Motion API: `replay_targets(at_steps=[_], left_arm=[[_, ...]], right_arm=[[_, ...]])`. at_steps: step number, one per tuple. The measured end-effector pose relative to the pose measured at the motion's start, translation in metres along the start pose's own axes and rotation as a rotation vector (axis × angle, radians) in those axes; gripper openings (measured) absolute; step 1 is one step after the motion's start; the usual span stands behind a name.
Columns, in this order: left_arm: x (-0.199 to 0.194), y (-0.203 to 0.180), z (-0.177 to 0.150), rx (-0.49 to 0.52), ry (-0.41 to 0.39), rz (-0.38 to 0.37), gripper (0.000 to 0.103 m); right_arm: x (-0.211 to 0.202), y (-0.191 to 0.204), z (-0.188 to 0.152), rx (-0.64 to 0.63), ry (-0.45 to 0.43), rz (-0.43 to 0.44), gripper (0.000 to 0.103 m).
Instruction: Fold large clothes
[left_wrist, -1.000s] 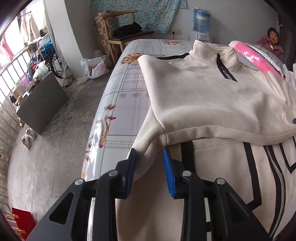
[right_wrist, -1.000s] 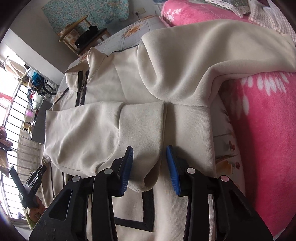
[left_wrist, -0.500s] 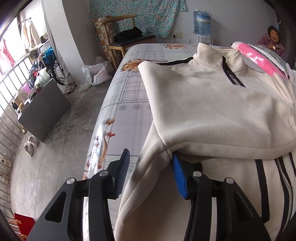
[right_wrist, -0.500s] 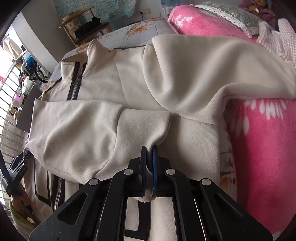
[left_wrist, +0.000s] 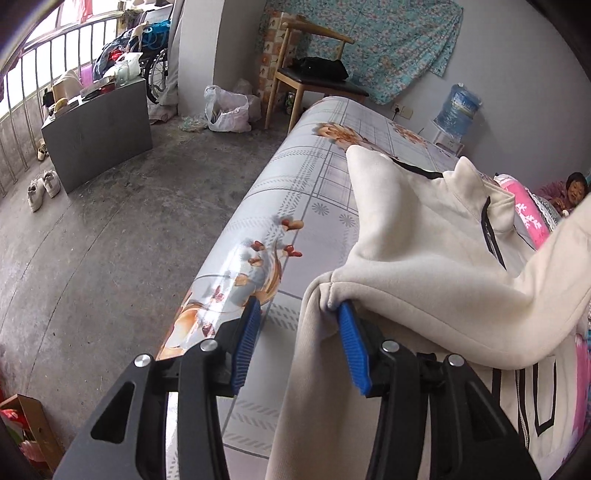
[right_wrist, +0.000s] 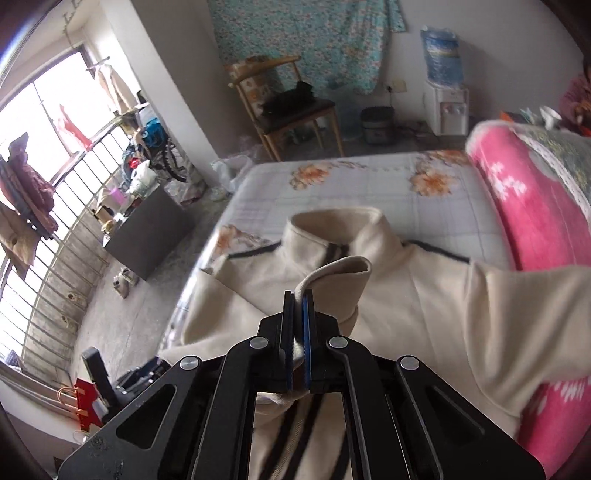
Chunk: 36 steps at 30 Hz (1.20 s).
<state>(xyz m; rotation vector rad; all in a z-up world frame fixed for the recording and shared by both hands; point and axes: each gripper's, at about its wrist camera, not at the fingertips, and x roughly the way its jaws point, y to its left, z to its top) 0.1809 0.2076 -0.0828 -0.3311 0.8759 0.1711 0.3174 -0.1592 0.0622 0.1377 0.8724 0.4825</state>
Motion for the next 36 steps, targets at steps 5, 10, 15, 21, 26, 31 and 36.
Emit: replay_targets(at_steps=[5, 10, 15, 21, 26, 31, 36], left_arm=[[-0.002, 0.005, 0.001, -0.048, -0.011, 0.036, 0.043], [-0.007, 0.008, 0.0, -0.044, -0.029, 0.069, 0.043], [-0.003, 0.012, -0.004, -0.034, -0.008, 0.094, 0.04], [-0.009, 0.009, -0.005, 0.003, 0.014, 0.087, 0.039], [-0.049, 0.019, 0.004, -0.003, -0.016, -0.004, 0.039], [-0.058, 0.015, 0.054, -0.052, -0.007, -0.128, 0.039], [0.003, -0.039, 0.113, 0.046, 0.069, -0.191, 0.039]], right_arm=[[-0.053, 0.096, 0.062, -0.198, -0.188, 0.177, 0.002], [-0.076, 0.054, 0.042, -0.193, -0.252, 0.122, 0.002], [0.018, -0.098, -0.033, 0.092, 0.062, -0.084, 0.002], [0.063, -0.174, -0.099, 0.269, 0.231, -0.117, 0.002], [0.052, -0.175, -0.095, 0.258, 0.198, -0.077, 0.002], [0.054, -0.173, -0.1, 0.252, 0.213, -0.061, 0.004], [0.062, -0.181, -0.108, 0.313, 0.236, -0.026, 0.038]])
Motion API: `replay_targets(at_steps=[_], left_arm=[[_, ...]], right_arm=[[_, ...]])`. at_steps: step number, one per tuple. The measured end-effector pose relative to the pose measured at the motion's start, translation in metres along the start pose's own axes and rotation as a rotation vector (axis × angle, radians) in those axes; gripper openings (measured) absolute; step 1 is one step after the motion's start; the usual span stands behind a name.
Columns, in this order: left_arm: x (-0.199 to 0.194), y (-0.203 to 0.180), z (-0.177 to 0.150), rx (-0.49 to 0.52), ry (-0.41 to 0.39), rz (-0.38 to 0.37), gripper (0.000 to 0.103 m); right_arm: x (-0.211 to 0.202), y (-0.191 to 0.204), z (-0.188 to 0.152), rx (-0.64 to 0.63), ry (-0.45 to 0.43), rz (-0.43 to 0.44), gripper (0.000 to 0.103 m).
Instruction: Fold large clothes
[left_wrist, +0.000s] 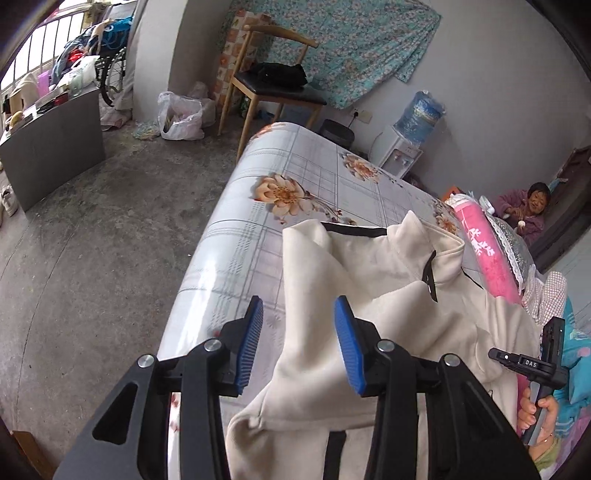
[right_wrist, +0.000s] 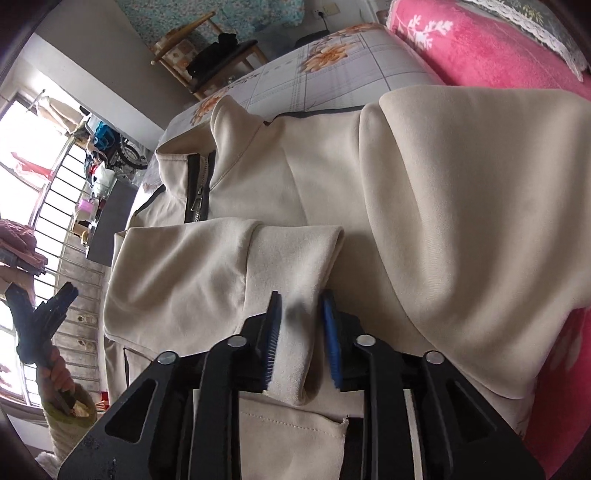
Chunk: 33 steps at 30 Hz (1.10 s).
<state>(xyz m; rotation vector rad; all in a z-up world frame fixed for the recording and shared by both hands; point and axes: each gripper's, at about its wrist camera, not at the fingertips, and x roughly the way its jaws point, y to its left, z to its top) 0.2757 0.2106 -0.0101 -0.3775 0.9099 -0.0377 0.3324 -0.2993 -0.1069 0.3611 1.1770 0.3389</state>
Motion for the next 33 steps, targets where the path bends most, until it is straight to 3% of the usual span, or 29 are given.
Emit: replay_targets(at_steps=[6, 8, 9, 10, 11, 15, 19, 24, 28, 30, 33], left_arm=[[0.096, -0.025, 0.043, 0.03, 0.128, 0.063, 0.039], [0.115, -0.028, 0.046, 0.059, 0.139, 0.116, 0.021], [0.119, -0.027, 0.047, 0.064, 0.14, 0.136, 0.006], [0.119, -0.026, 0.048, 0.057, 0.129, 0.128, 0.003], [0.114, -0.023, 0.049, 0.04, 0.103, 0.11, 0.003], [0.077, 0.007, 0.06, -0.113, -0.025, 0.014, 0.002], [0.081, 0.045, 0.064, -0.261, -0.04, -0.007, 0.0], [0.087, 0.077, 0.062, -0.41, -0.069, -0.06, 0.0], [0.068, 0.065, 0.063, -0.333, -0.077, -0.065, 0.0], [0.058, 0.052, 0.061, -0.262, -0.054, -0.101, 0.003], [0.059, 0.038, 0.053, -0.201, 0.021, -0.127, 0.034]], right_arm=[[0.01, 0.007, -0.007, -0.038, 0.029, 0.011, 0.04], [0.017, 0.01, -0.009, -0.057, 0.031, -0.026, 0.028], [0.018, 0.012, -0.009, -0.073, 0.022, -0.046, 0.014], [0.017, 0.014, -0.01, -0.089, 0.018, -0.061, 0.005], [0.015, 0.016, -0.01, -0.099, 0.009, -0.063, 0.003], [-0.015, 0.029, -0.012, -0.143, -0.104, -0.045, 0.003], [-0.033, 0.035, -0.007, -0.153, -0.195, -0.056, 0.003], [-0.009, 0.01, -0.007, -0.105, -0.123, -0.103, 0.003], [-0.007, 0.003, -0.004, -0.071, -0.098, -0.07, 0.005], [-0.008, 0.002, -0.002, -0.061, -0.082, -0.063, 0.014], [-0.01, 0.003, -0.002, -0.066, -0.072, -0.063, 0.03]])
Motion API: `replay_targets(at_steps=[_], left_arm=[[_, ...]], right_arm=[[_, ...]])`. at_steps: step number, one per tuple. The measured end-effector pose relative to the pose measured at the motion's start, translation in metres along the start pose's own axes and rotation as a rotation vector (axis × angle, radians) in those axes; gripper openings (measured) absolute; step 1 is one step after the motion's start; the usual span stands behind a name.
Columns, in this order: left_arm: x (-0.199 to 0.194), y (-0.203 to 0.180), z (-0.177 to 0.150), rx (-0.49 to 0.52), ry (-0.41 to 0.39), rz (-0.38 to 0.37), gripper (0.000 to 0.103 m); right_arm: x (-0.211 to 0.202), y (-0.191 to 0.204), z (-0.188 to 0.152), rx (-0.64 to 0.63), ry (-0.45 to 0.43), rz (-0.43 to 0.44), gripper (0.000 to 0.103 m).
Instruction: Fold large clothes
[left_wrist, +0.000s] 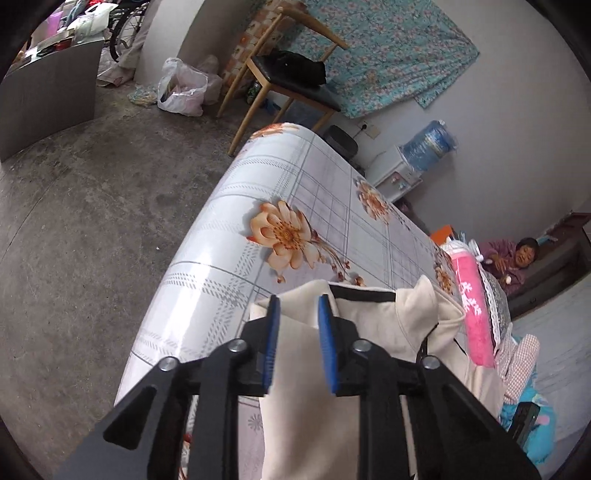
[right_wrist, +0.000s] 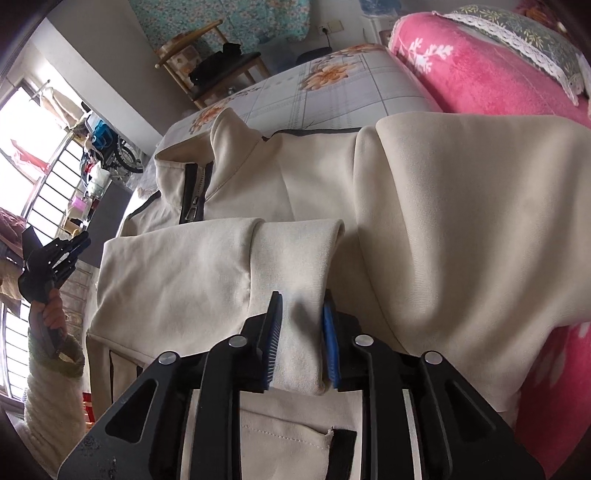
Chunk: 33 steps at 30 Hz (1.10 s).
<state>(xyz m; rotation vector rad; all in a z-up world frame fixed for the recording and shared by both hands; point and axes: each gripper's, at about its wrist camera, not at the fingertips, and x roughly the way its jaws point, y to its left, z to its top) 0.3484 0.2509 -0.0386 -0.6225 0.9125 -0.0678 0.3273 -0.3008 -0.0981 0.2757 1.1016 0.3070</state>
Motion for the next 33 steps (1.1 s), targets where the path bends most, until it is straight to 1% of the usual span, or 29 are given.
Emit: replay_targets(at_steps=[1, 3, 5, 6, 9, 11, 13, 14, 16, 17, 18, 19, 21, 24, 27, 29, 31, 32, 33], left_arm=[[0.006, -0.001, -0.002, 0.002, 0.033, 0.014, 0.038], [0.023, -0.001, -0.005, -0.005, 0.097, 0.039, 0.038], [0.039, 0.002, -0.006, -0.014, 0.135, 0.074, 0.038], [0.044, 0.003, -0.006, -0.017, 0.136, 0.089, 0.038], [0.049, 0.007, -0.003, -0.036, 0.121, 0.073, 0.036], [0.05, 0.006, -0.002, -0.038, 0.116, 0.059, 0.031], [0.051, 0.005, -0.001, -0.024, 0.12, 0.05, 0.018], [0.052, 0.004, -0.002, -0.014, 0.123, 0.044, 0.015], [0.051, 0.002, -0.002, 0.006, 0.114, 0.039, 0.007], [0.049, -0.001, -0.002, 0.022, 0.099, 0.042, 0.006], [0.045, -0.005, -0.002, 0.045, 0.076, 0.051, 0.005], [0.039, -0.01, -0.001, 0.071, 0.046, 0.067, 0.004], [0.027, -0.021, 0.0, 0.127, -0.025, 0.089, 0.004], [0.017, -0.034, -0.001, 0.206, -0.103, 0.142, 0.004], [0.028, -0.032, -0.002, 0.232, -0.1, 0.207, 0.004], [0.04, -0.025, -0.004, 0.219, -0.084, 0.246, 0.004], [0.048, -0.017, -0.007, 0.201, -0.065, 0.255, 0.005], [0.049, -0.014, -0.008, 0.193, -0.059, 0.253, 0.005], [0.048, -0.013, -0.008, 0.184, -0.055, 0.25, 0.008]], right_arm=[[0.0, 0.001, -0.001, -0.008, 0.003, -0.01, 0.032], [0.006, 0.003, -0.001, -0.013, 0.016, -0.017, 0.032], [0.012, 0.005, -0.003, -0.013, 0.027, -0.022, 0.032], [0.013, 0.006, -0.003, -0.016, 0.03, -0.028, 0.032], [0.014, 0.005, -0.004, -0.015, 0.033, -0.028, 0.032], [0.013, 0.003, -0.005, -0.009, 0.037, -0.019, 0.032], [0.014, -0.001, -0.006, 0.0, 0.044, -0.013, 0.03], [0.015, -0.001, -0.005, 0.002, 0.046, -0.013, 0.029], [0.016, 0.0, -0.005, 0.0, 0.043, -0.017, 0.025], [0.017, 0.001, -0.005, -0.004, 0.04, -0.023, 0.018], [0.017, 0.002, -0.005, -0.011, 0.04, -0.031, 0.008], [0.017, 0.003, -0.005, -0.02, 0.036, -0.042, 0.005], [0.013, 0.009, -0.004, -0.041, 0.016, -0.056, 0.003], [-0.002, 0.024, -0.001, -0.087, -0.052, -0.07, 0.003], [-0.007, 0.037, 0.003, -0.122, -0.093, -0.105, 0.003], [0.002, 0.037, 0.003, -0.129, -0.083, -0.144, 0.003], [0.014, 0.03, 0.002, -0.123, -0.056, -0.173, 0.003], [0.019, 0.025, 0.002, -0.11, -0.044, -0.174, 0.003], [0.021, 0.021, 0.001, -0.094, -0.034, -0.166, 0.003]])
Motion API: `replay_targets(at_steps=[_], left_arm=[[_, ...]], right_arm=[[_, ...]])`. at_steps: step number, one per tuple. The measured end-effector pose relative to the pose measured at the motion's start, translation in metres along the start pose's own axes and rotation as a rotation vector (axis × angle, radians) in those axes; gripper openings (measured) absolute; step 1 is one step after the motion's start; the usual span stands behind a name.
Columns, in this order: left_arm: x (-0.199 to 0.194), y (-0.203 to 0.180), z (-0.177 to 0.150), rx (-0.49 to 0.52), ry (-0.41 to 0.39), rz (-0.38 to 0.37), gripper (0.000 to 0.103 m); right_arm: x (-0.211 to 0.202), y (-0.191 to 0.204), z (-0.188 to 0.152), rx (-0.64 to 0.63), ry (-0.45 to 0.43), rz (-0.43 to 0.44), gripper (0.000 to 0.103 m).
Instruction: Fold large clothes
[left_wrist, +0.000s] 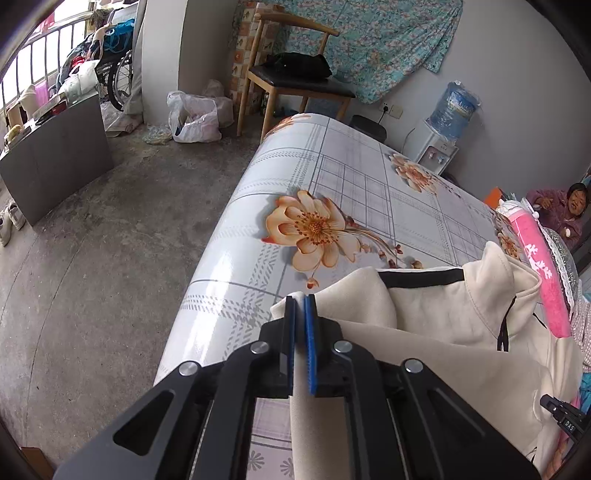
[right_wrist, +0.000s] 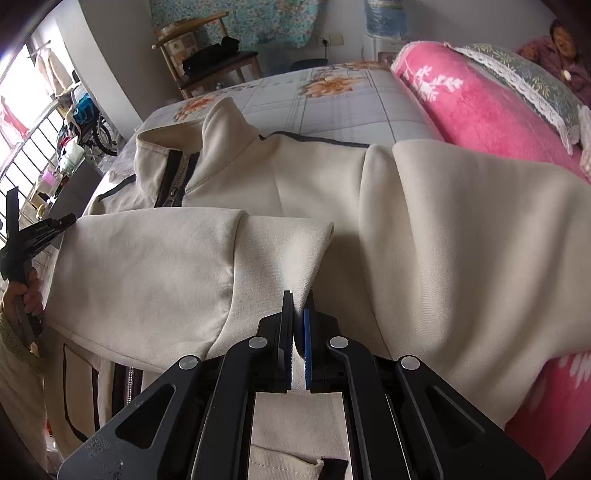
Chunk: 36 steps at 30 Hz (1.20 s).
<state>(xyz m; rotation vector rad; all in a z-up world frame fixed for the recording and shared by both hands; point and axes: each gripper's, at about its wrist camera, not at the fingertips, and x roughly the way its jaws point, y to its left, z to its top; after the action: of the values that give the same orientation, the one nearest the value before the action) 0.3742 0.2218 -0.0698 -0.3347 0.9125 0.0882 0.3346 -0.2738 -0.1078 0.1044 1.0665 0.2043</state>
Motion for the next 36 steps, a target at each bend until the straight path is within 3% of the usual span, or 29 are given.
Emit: replay_targets(at_steps=[5, 7, 9, 10, 13, 15, 21, 27, 34, 36], left_arm=[[-0.036, 0.003, -0.001, 0.009, -0.037, -0.022, 0.018], [-0.057, 0.003, -0.007, 0.031, -0.051, -0.045, 0.021], [-0.074, 0.003, -0.021, 0.05, -0.041, -0.062, 0.021], [-0.081, 0.002, -0.03, 0.058, -0.03, -0.082, 0.021], [-0.094, -0.001, -0.064, 0.088, 0.015, -0.093, 0.021], [-0.1, -0.001, -0.088, 0.101, 0.038, -0.076, 0.021], [-0.112, 0.011, -0.14, 0.092, 0.046, -0.021, 0.021], [-0.112, 0.018, -0.157, 0.101, 0.062, 0.04, 0.021], [-0.114, 0.021, -0.16, 0.113, 0.056, 0.032, 0.024], [-0.114, 0.021, -0.161, 0.113, 0.055, 0.022, 0.024]], right_arm=[[-0.004, -0.009, 0.004, 0.044, 0.027, 0.058, 0.01], [-0.009, -0.013, 0.008, 0.057, 0.029, 0.094, 0.02], [-0.01, -0.016, 0.01, 0.065, 0.042, 0.111, 0.04], [-0.007, -0.016, 0.011, 0.062, 0.051, 0.099, 0.04], [0.006, -0.017, 0.012, 0.069, 0.09, 0.097, 0.037], [0.009, -0.014, 0.011, 0.057, 0.1, 0.122, 0.003], [-0.011, 0.001, 0.02, 0.011, -0.004, 0.039, 0.003], [-0.02, 0.012, 0.014, -0.04, -0.072, -0.05, 0.003], [-0.008, 0.0, 0.009, -0.03, -0.042, -0.09, 0.003], [0.003, -0.002, 0.008, -0.036, -0.014, -0.108, 0.007]])
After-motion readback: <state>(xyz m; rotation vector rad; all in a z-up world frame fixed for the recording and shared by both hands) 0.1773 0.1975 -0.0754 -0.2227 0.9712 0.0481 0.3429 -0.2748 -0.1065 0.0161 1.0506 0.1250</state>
